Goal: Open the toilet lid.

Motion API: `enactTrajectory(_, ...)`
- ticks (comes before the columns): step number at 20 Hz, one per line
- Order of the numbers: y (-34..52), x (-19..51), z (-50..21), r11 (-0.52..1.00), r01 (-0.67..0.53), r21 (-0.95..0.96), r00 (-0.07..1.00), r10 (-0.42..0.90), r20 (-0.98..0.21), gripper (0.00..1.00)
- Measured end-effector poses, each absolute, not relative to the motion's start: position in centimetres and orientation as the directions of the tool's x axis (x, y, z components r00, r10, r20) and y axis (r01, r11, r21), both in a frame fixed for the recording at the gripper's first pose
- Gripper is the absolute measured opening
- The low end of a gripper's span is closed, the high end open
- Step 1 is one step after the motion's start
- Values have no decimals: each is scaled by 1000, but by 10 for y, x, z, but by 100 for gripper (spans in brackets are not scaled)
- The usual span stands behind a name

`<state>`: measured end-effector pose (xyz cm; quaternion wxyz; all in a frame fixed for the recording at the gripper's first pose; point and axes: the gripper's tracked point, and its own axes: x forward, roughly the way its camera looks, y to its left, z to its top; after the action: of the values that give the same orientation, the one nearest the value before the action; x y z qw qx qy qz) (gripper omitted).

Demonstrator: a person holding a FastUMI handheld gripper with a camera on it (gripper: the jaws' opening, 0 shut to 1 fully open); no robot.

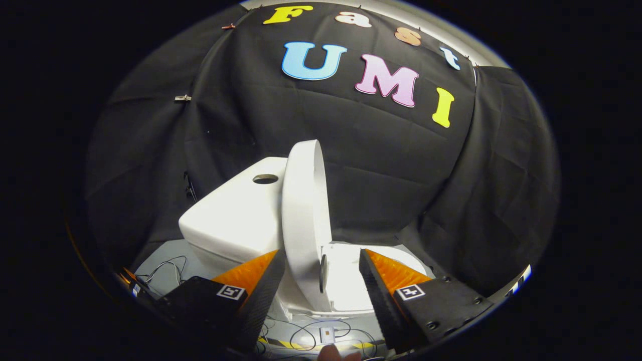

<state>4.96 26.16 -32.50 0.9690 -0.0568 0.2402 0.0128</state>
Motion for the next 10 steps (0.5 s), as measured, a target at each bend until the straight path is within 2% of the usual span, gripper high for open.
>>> enactTrajectory(1, 261, 50, -318, 994, -52, -100, 890, 0, -455, 99)
enactTrajectory(10, 256, 51, -234, 994, -98, -41, 934, 77, -348, 99)
